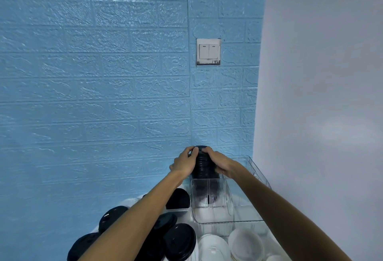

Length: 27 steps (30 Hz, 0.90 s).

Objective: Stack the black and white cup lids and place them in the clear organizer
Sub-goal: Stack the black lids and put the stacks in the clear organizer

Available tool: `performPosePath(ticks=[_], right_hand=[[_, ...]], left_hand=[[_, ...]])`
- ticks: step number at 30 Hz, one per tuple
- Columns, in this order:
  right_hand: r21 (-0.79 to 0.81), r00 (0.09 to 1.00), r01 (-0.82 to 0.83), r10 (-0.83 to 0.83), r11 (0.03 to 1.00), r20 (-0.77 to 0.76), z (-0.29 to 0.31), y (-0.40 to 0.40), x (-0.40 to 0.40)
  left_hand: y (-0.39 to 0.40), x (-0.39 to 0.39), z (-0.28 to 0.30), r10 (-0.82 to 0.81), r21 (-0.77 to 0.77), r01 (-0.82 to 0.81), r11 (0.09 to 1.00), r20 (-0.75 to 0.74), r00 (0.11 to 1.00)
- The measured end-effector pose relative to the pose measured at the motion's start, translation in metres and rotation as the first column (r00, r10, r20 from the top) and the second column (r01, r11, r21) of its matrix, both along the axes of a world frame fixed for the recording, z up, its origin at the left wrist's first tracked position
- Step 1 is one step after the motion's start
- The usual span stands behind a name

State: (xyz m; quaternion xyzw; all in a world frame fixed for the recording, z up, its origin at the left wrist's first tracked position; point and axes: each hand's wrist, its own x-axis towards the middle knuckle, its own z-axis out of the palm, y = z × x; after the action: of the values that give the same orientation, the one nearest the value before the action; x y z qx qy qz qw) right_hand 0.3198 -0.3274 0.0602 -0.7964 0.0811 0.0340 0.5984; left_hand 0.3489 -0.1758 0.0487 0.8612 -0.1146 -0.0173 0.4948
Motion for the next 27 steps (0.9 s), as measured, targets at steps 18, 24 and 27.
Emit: performPosePath(ticks=[18, 24, 27], right_hand=[[-0.235, 0.960, 0.156, -0.091, 0.960, 0.266, -0.012, -0.019, 0.012], [-0.152, 0.961, 0.167, -0.125, 0.974, 0.248, -0.008, -0.016, 0.017], [-0.139, 0.960, 0.157, -0.118, 0.978, 0.256, -0.001, -0.011, 0.015]], left_hand=[[-0.011, 0.011, -0.022, -0.042, 0.206, -0.009, 0.978, 0.242, 0.969], [-0.007, 0.016, -0.021, -0.070, -0.033, 0.077, 0.997, 0.176, 0.982], [-0.007, 0.014, -0.015, -0.095, -0.071, 0.107, 0.992, 0.153, 0.984]])
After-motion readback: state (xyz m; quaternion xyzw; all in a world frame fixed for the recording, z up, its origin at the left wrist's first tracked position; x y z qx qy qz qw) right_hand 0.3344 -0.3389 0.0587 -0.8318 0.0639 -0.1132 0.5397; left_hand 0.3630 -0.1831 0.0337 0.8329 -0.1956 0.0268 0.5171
